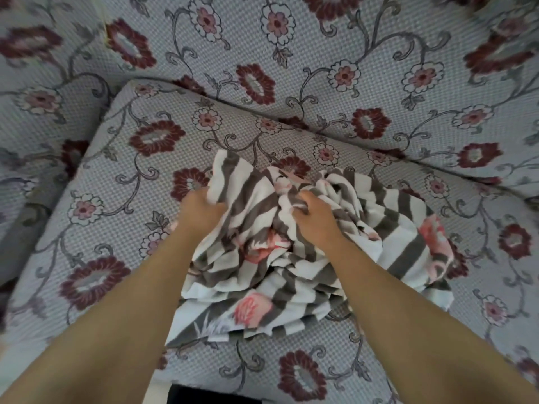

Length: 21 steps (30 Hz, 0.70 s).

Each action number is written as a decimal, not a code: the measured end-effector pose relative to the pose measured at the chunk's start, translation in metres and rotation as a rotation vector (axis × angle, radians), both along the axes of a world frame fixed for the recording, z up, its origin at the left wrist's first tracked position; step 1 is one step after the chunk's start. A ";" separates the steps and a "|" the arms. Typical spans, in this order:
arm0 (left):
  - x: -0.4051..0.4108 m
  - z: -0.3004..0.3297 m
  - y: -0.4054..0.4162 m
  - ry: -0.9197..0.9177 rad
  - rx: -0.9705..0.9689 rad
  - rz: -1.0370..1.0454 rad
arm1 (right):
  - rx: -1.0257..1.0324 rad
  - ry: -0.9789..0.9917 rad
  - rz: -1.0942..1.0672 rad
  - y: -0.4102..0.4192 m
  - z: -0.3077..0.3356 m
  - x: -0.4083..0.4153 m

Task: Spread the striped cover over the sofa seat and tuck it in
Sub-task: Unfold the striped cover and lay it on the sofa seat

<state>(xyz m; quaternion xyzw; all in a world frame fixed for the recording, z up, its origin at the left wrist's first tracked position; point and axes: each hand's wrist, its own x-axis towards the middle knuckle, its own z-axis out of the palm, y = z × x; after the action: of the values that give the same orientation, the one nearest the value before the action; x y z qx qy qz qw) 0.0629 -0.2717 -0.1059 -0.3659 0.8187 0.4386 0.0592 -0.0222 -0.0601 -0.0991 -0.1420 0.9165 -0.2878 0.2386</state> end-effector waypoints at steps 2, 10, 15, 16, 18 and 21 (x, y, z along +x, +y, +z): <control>-0.018 0.032 -0.013 0.259 0.143 0.215 | -0.153 0.063 -0.144 -0.011 0.024 -0.014; -0.053 0.198 -0.102 0.822 0.045 0.573 | -0.567 0.557 -0.240 -0.062 0.170 -0.068; 0.008 0.209 -0.141 0.687 -0.145 0.469 | -0.340 0.589 -0.033 -0.059 0.175 -0.061; 0.025 0.193 -0.143 0.576 -0.169 0.426 | -0.221 0.533 0.030 -0.050 0.164 -0.057; 0.066 0.149 -0.149 0.309 -0.170 0.314 | 0.060 0.402 0.179 -0.036 0.133 -0.046; 0.126 0.075 -0.146 -0.180 -0.206 0.108 | 0.505 0.247 0.346 -0.023 0.086 -0.025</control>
<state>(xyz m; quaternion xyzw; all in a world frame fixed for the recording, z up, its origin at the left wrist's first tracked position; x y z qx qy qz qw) 0.1892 -0.4181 -0.0304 -0.4514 0.8299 0.3203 0.0708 -0.0472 -0.0826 -0.0128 -0.2657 0.9433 0.0126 0.1988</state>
